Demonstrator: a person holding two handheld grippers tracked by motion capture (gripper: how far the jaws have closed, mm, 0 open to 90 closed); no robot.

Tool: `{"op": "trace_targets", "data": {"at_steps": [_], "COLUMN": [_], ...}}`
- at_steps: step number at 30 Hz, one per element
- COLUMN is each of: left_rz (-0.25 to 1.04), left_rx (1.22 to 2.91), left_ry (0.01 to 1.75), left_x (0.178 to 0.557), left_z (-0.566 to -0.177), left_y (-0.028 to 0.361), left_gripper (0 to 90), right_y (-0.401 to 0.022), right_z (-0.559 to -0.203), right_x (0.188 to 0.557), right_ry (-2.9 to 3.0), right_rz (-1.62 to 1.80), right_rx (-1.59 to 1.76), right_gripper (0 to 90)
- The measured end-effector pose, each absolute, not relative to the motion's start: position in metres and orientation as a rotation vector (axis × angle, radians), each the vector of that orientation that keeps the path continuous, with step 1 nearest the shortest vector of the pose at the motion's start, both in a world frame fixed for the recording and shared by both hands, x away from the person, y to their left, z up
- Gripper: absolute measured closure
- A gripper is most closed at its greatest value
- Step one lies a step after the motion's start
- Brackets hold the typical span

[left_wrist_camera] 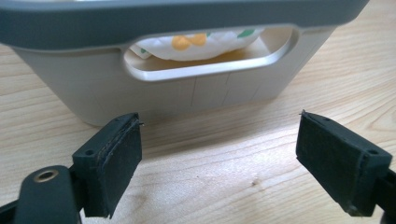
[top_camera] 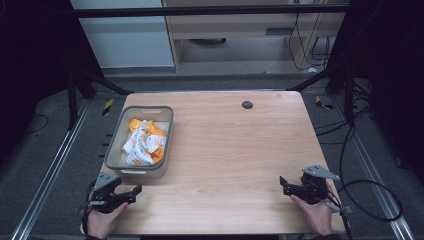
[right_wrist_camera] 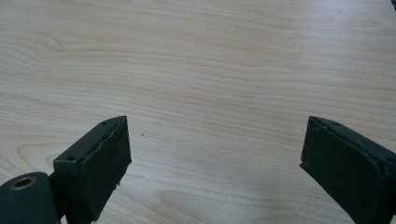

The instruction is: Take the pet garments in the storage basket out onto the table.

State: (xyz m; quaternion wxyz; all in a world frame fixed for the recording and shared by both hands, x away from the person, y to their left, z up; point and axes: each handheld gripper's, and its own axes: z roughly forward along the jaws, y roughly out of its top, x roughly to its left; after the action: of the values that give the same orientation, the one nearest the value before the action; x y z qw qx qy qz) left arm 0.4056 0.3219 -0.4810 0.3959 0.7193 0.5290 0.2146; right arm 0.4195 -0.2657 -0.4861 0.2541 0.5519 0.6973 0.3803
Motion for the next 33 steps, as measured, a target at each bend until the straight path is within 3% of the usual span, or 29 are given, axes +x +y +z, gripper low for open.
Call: {"op": "trace_targets", "data": {"at_steps": [33], "left_rz": [0.581], "left_rx": [1.692], "left_ry": [1.263], "left_x": [0.397], "left_z": [-0.43], "left_y": [0.327], "left_gripper": [17.7], "right_y": [-0.26], "right_z": [-0.489], "right_x": [0.418], "right_ry": [1.935], "right_rz": [1.004], "right_rx": [1.449], "right_gripper": [8.4]}}
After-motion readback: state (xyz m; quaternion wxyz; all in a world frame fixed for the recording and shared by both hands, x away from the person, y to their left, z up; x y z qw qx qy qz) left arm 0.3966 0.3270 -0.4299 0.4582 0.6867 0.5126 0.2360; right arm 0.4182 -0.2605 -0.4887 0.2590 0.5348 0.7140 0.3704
